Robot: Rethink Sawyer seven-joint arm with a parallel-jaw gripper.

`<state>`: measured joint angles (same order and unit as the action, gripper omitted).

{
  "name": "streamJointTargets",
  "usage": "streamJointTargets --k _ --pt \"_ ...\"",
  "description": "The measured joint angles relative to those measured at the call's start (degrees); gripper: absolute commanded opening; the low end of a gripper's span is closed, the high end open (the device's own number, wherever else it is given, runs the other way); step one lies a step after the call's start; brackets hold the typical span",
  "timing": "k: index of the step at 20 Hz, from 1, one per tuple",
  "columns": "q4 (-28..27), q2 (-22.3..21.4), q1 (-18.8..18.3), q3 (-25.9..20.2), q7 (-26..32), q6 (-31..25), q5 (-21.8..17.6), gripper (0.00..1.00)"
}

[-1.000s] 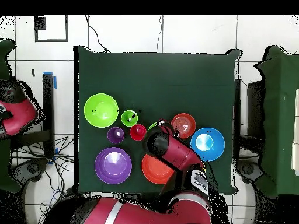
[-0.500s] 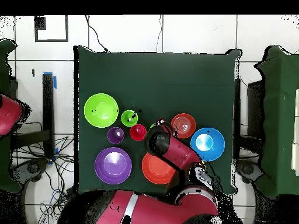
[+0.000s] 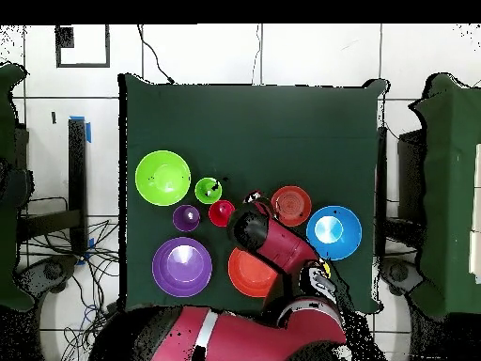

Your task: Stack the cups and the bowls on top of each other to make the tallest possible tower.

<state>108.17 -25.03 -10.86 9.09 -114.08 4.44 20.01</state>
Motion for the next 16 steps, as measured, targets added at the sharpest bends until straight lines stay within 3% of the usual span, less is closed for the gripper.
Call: streamJointTargets --k 16 --pt "0.03 -0.85 4.08 0.37 -2.08 -0.24 -0.02 1.0"
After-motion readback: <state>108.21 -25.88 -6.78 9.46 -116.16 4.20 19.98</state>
